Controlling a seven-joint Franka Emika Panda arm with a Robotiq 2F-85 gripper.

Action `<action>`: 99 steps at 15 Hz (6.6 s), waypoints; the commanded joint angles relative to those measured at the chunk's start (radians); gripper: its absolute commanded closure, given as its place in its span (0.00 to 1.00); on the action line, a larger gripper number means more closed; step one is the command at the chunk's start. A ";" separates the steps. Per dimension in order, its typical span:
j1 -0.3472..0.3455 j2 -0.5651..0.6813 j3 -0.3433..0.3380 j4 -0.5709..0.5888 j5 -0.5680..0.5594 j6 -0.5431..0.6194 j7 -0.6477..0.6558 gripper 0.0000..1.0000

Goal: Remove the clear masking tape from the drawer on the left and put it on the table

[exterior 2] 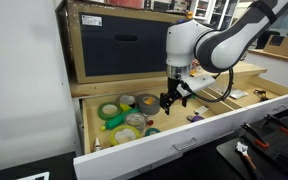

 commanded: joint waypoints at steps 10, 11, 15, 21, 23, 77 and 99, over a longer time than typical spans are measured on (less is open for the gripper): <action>0.088 0.094 -0.070 0.119 0.050 0.102 0.291 0.00; 0.092 0.102 -0.071 0.128 0.055 0.102 0.293 0.00; 0.121 0.141 -0.082 0.176 0.057 0.104 0.328 0.00; 0.172 0.208 -0.106 0.256 0.055 0.101 0.352 0.00; 0.194 0.236 -0.128 0.284 0.046 0.100 0.359 0.00; -0.097 -0.303 -0.016 -0.181 0.259 -0.066 -0.003 0.96; -0.357 -0.550 -0.041 -0.244 0.292 -0.249 -0.014 0.96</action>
